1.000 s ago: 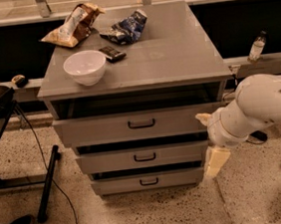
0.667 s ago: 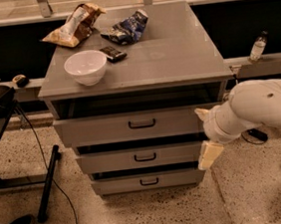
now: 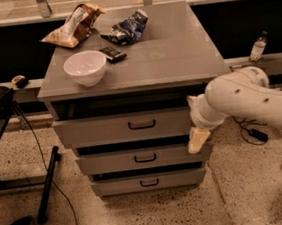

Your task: Open top drawer

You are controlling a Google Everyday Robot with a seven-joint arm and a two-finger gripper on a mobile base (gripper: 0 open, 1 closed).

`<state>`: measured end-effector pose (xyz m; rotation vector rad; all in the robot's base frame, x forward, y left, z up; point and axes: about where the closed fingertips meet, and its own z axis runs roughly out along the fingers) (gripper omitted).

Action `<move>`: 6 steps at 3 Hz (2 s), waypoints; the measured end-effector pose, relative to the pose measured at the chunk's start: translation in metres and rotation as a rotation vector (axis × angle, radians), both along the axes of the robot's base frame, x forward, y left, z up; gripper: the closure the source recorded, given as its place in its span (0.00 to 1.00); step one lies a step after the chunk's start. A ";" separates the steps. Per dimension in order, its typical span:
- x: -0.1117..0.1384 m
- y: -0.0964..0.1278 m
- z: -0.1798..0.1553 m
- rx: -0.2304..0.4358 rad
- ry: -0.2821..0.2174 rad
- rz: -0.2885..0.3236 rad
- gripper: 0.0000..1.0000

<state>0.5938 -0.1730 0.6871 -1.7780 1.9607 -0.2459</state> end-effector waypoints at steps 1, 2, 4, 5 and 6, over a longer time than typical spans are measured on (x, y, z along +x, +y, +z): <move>0.026 0.009 -0.010 0.024 0.043 0.019 0.00; 0.038 0.020 -0.033 0.135 0.134 0.096 0.15; 0.040 0.023 -0.028 0.173 0.158 0.117 0.32; 0.040 0.023 -0.024 0.173 0.158 0.117 0.31; -0.002 0.026 -0.035 0.244 0.169 0.146 0.16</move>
Offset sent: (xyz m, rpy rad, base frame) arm 0.0652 0.0331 -0.0314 0.4651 0.2280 0.3016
